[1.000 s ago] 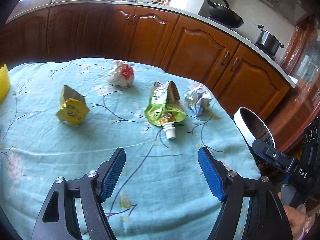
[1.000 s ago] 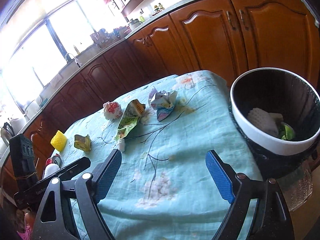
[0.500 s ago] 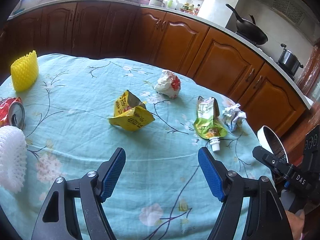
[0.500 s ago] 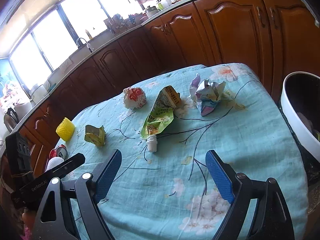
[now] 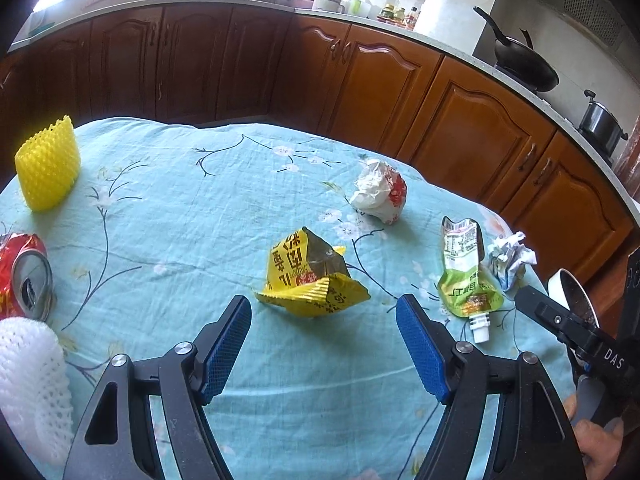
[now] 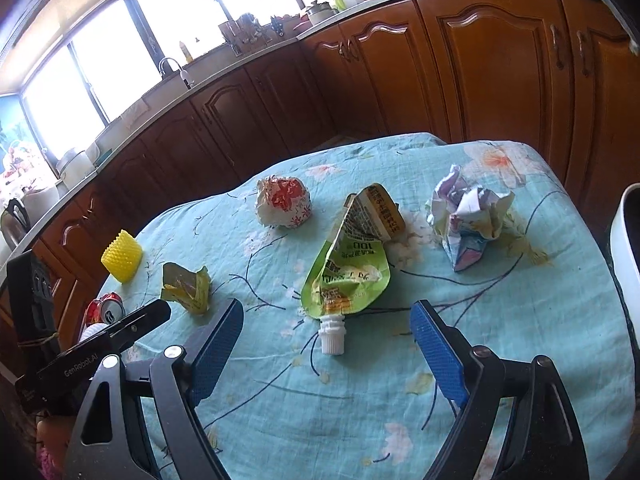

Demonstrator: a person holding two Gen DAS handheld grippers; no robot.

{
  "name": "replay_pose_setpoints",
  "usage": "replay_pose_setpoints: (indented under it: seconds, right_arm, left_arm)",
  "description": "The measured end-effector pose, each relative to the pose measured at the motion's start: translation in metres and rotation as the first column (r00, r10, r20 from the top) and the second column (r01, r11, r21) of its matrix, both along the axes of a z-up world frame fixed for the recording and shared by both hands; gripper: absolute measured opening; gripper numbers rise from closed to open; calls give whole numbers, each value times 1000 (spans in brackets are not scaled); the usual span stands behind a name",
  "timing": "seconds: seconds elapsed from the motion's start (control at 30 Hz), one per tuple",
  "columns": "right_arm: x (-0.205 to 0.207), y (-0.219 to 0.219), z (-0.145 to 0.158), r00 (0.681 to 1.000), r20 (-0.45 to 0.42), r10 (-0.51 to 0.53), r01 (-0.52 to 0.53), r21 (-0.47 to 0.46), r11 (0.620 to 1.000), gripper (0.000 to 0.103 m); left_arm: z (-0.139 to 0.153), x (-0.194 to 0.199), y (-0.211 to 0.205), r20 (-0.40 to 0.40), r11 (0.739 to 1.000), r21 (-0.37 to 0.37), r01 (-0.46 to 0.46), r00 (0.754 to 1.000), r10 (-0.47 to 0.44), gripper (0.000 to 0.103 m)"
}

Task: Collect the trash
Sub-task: 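Grasp the yellow snack bag with the left tool while the right tool grasps the green pouch, then carry the snack bag and pouch over the bin and open both tools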

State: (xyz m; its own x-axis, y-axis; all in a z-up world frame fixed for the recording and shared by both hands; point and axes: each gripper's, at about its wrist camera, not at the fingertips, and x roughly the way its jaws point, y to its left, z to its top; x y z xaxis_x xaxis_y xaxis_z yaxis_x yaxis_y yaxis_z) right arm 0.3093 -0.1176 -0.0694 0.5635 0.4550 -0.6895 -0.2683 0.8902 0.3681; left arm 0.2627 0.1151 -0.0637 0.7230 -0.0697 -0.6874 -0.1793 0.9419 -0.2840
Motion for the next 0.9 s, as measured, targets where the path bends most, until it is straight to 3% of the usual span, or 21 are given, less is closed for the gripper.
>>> replay_pose_setpoints:
  seconds: [0.17, 0.23, 0.33, 0.37, 0.4, 0.43, 0.47, 0.5, 0.53, 0.9]
  right_arm:
    - [29, 13, -6, 1000, -2, -26, 26, -44, 999, 76]
    - [42, 19, -13, 999, -17, -38, 37, -63, 997, 65]
    - [58, 27, -28, 997, -52, -50, 44, -114, 993, 45]
    - [61, 28, -33, 996, -61, -57, 49, -129, 990, 32]
    - [62, 28, -35, 997, -59, -52, 44, -121, 992, 29]
    - [60, 29, -33, 998, -46, -47, 41, -126, 991, 26]
    - [56, 30, -29, 999, -30, -43, 39, -133, 990, 15]
    - [52, 30, -25, 999, -15, -40, 37, -139, 990, 7]
    - [48, 29, -21, 999, -16, -29, 27, -119, 993, 5]
    - [-14, -5, 10, 1000, 15, 4, -4, -15, 1000, 3]
  left_arm:
    - [-9, 29, 0, -18, 999, 37, 20, 1000, -19, 74]
    - [-14, 37, -1, -24, 998, 52, 19, 1000, -18, 73]
    - [-24, 45, -3, -50, 998, 54, 27, 998, -24, 61]
    - [-26, 45, -3, -47, 998, 51, 27, 999, -25, 58]
    - [-24, 44, -2, -34, 998, 50, 25, 999, -23, 53]
    - [-23, 44, -2, -26, 998, 56, 24, 999, -22, 37]
    - [-21, 43, -1, -22, 998, 60, 23, 1000, -22, 21]
    - [-20, 42, 0, -22, 998, 49, 26, 999, -25, 15]
    - [-21, 42, 0, -24, 999, 29, 35, 999, -34, 7]
    - [-2, 11, -41, 20, 989, -17, 149, 989, -148, 6]
